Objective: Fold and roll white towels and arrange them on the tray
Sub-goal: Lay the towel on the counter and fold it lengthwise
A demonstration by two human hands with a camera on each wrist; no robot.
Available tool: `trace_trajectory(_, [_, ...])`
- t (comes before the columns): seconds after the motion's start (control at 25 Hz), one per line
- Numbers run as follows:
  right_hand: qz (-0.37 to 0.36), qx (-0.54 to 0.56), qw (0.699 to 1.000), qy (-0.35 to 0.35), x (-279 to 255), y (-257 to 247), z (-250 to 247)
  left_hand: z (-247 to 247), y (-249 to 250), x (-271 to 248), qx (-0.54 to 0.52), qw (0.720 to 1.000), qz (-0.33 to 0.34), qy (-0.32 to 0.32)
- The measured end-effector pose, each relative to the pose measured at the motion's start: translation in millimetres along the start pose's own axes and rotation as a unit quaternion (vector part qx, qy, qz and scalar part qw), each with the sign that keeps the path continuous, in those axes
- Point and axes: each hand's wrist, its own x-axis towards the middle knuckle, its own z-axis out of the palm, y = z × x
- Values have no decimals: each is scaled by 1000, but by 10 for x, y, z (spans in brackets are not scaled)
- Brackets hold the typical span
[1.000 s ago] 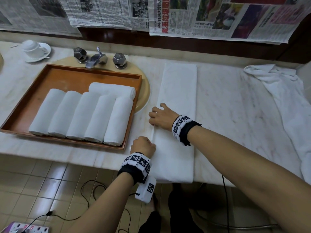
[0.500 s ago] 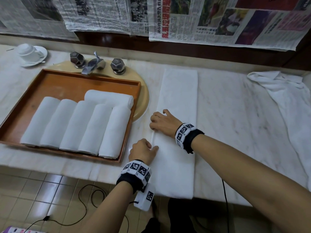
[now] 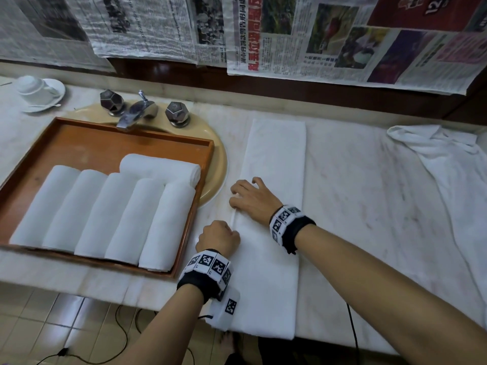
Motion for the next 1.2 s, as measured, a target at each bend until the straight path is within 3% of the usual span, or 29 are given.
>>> trace_trajectory(0.08, [126, 72, 989, -12, -172, 33, 96, -44, 35, -18, 50, 999, -3, 10])
trace_trajectory(0.16, [292, 96, 949, -62, -455, 211, 162, -41, 185, -39, 152, 985, 20, 77])
trace_trajectory(0.24, [372, 119, 915, -103, -698, 389, 169, 64, 437, 8, 149, 973, 118, 131])
trace_trajectory(0.32, [366, 146, 910, -130, -825, 492, 197, 271, 691, 89, 105, 956, 273, 36])
trace_trajectory(0.36, [360, 154, 910, -137, -847, 520, 209, 359, 755, 157, 115, 942, 315, -21])
trace_trajectory(0.4, [357, 159, 910, -138, -854, 531, 215, 426, 776, 259, 130, 939, 316, -44])
trace_trajectory(0.44, [357, 155, 911, -138, -858, 525, 224, 469, 774, 358, 136, 952, 271, -36])
trace_trajectory(0.52, [356, 130, 917, -125, -864, 546, 218, 353, 868, 466, 65, 993, 95, 16])
trace_trajectory(0.56, [355, 119, 920, -115, -857, 581, 222, 294, 969, 506, 39, 996, 74, 32])
trace_trajectory(0.68, [346, 101, 926, -110, -840, 682, 184, 272, 1147, 649, 76, 954, 291, -15])
trace_trajectory(0.72, [348, 97, 927, -106, -832, 706, 172, 237, 1144, 751, 84, 946, 310, -40])
trace_trajectory(0.76, [356, 92, 925, -102, -821, 734, 161, 193, 1158, 895, 70, 960, 268, -37])
trace_trajectory(0.84, [375, 92, 918, -88, -776, 735, 148, 47, 1196, 1071, 4, 995, 98, 25])
trace_trajectory(0.88, [385, 99, 914, -79, -748, 728, 157, -7, 1263, 1080, 13, 997, 76, 32])
trace_trajectory(0.96, [394, 114, 910, -59, -711, 684, 213, 40, 1411, 964, 63, 971, 231, 4])
trace_trajectory(1.04, [393, 117, 911, -50, -700, 654, 285, 149, 1426, 950, 133, 920, 360, -75])
trace_trajectory(1.08, [394, 110, 911, -56, -709, 651, 311, 135, 1392, 1016, 154, 916, 361, -87])
trace_trajectory(1.16, [399, 93, 910, -71, -731, 665, 325, -9, 1312, 1162, 114, 966, 230, -29])
trace_trajectory(1.2, [403, 89, 908, -73, -736, 686, 316, -102, 1281, 1190, 125, 978, 166, -10])
